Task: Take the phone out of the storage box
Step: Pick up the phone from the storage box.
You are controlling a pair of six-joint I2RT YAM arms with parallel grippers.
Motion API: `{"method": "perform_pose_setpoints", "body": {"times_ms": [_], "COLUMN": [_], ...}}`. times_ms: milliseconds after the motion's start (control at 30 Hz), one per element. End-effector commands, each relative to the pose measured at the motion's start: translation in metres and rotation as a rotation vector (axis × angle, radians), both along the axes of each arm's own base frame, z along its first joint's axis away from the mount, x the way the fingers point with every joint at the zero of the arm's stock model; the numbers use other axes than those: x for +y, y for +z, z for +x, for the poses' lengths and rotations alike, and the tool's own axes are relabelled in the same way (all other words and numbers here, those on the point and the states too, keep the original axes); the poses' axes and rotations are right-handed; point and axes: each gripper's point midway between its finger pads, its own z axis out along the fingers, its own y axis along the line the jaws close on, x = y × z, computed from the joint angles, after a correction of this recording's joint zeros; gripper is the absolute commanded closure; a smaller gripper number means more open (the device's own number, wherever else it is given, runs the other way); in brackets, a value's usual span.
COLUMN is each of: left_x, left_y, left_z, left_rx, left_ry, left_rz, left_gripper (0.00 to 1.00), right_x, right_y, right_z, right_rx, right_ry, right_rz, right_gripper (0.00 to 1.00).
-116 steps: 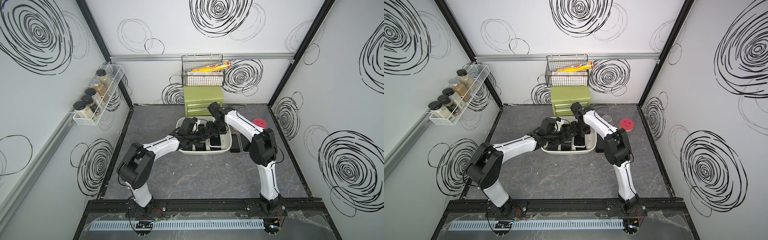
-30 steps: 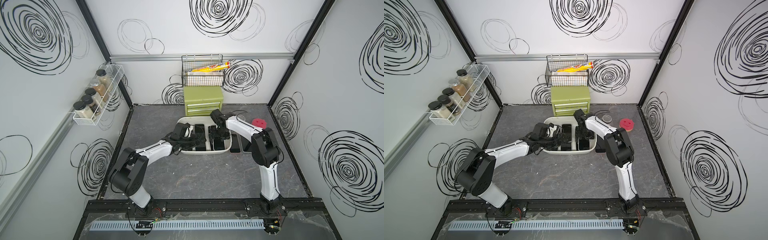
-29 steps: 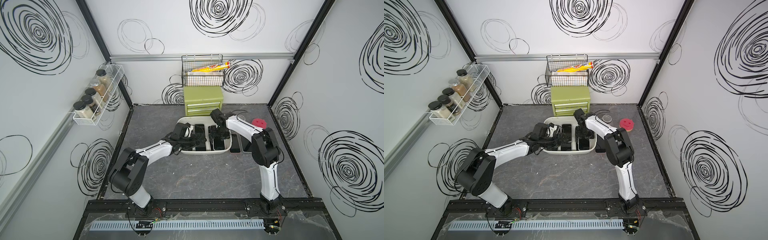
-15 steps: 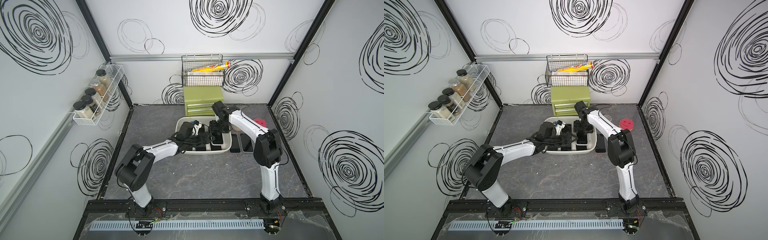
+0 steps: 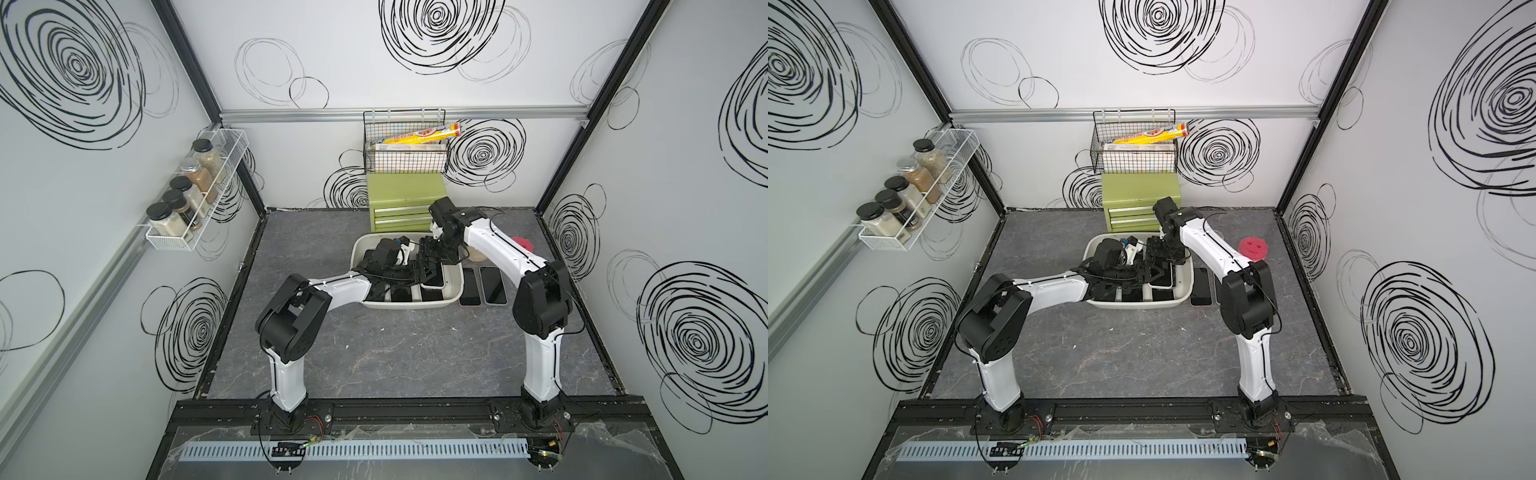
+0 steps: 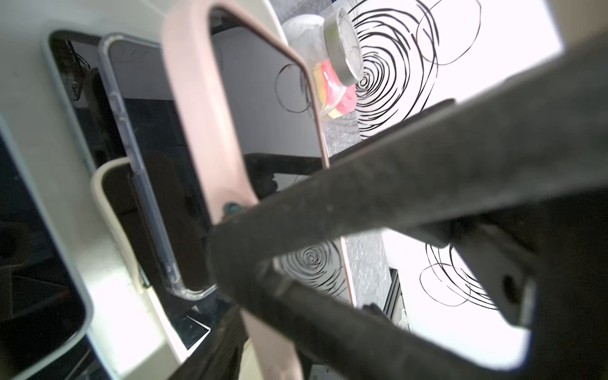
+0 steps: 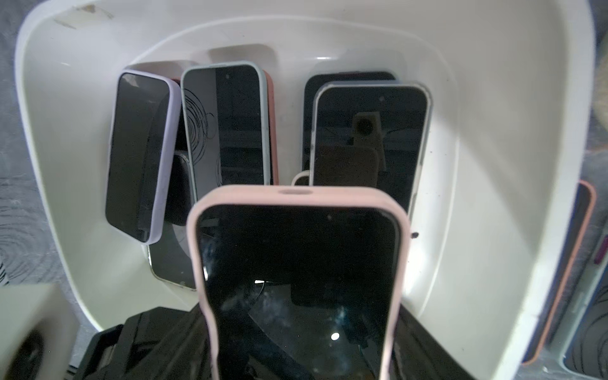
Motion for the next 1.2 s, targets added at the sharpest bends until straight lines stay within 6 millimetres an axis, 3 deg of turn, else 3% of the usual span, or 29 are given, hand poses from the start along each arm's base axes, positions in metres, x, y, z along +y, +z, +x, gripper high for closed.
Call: {"method": "perform_pose_setpoints", "body": {"times_ms": [0, 267, 400, 533, 633, 700, 900, 1167], "left_x": [-0.001, -0.002, -0.001, 0.009, 0.024, 0.035, 0.093, 0.217], "left_y": [0.027, 0.043, 0.044, 0.056, 0.068, 0.076, 0.090, 0.098], "left_z": [0.027, 0.024, 0.021, 0.018, 0.013, 0.008, -0.002, 0.011], "left_rx": [-0.098, -0.119, -0.109, -0.110, -0.117, -0.121, -0.152, -0.240], "left_ry": [0.058, 0.046, 0.043, 0.040, 0.046, 0.042, 0.084, 0.262], "left_rz": [-0.048, -0.097, -0.108, -0.126, -0.145, -0.148, -0.094, 0.100], "left_gripper": [0.46, 0.85, 0.90, 0.94, 0.95, 0.95, 0.96, 0.97], "right_x": [0.013, 0.023, 0.026, 0.015, 0.002, -0.004, -0.011, -0.020], "right_y": [0.019, 0.012, 0.009, 0.013, 0.024, 0.036, 0.074, 0.085], "right_z": [-0.027, -0.029, -0.028, -0.020, -0.005, 0.006, 0.038, 0.051], "right_rx": [0.037, 0.067, 0.078, 0.055, 0.019, -0.016, -0.110, -0.123], "right_ry": [0.061, 0.081, 0.085, 0.060, 0.012, -0.008, -0.026, -0.009], "right_rz": [0.073, 0.129, 0.143, 0.134, 0.158, 0.188, 0.237, 0.236], "right_gripper": [0.74, 0.74, 0.73, 0.53, 0.28, 0.20, 0.13, 0.12]}}
